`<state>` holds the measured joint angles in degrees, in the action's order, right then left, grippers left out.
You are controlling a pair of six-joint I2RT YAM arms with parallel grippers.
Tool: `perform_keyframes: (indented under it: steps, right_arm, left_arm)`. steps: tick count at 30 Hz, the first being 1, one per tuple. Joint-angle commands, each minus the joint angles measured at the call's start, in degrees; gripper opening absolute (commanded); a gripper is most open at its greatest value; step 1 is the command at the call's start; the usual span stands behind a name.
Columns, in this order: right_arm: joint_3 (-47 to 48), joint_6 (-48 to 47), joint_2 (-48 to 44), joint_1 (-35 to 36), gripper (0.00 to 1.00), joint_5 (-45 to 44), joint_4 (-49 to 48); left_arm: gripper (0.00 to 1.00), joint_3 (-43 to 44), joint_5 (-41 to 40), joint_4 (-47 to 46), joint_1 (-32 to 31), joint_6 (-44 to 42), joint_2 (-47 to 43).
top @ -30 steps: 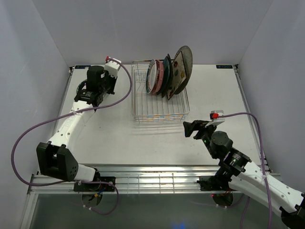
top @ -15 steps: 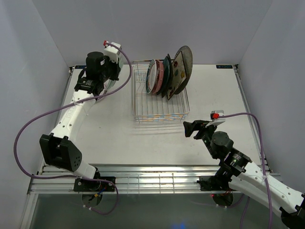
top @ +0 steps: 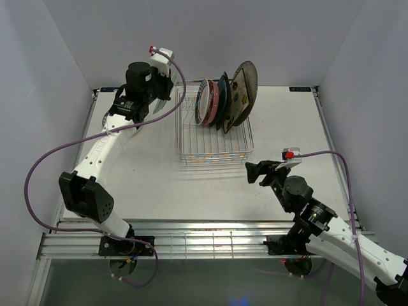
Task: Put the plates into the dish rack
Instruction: Pick up the plate from the corner of the board, then insert the plate into the dish rack.
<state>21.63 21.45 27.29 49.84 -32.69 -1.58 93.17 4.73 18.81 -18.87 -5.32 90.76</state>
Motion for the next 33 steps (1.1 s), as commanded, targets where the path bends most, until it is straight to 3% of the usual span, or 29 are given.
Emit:
perform_keyframes:
  steps: [1,15,33]
  right_arm:
    - [0.2,-0.2,-1.4,0.0,0.9,0.8,-2.6]
    - [0.7,0.3,0.0,0.0,0.9,1.8,-2.8]
    - [0.0,-0.4,0.0,0.0,0.9,2.0,-4.2]
  left_arm:
    - [0.0,5.9,-2.2,-7.7,-1.9,-0.5,-1.9]
    - [0.0,12.8,-0.9,-6.9,-3.1,3.1,2.8]
    - [0.0,16.6,2.1,-12.1,-3.3,16.3,10.3]
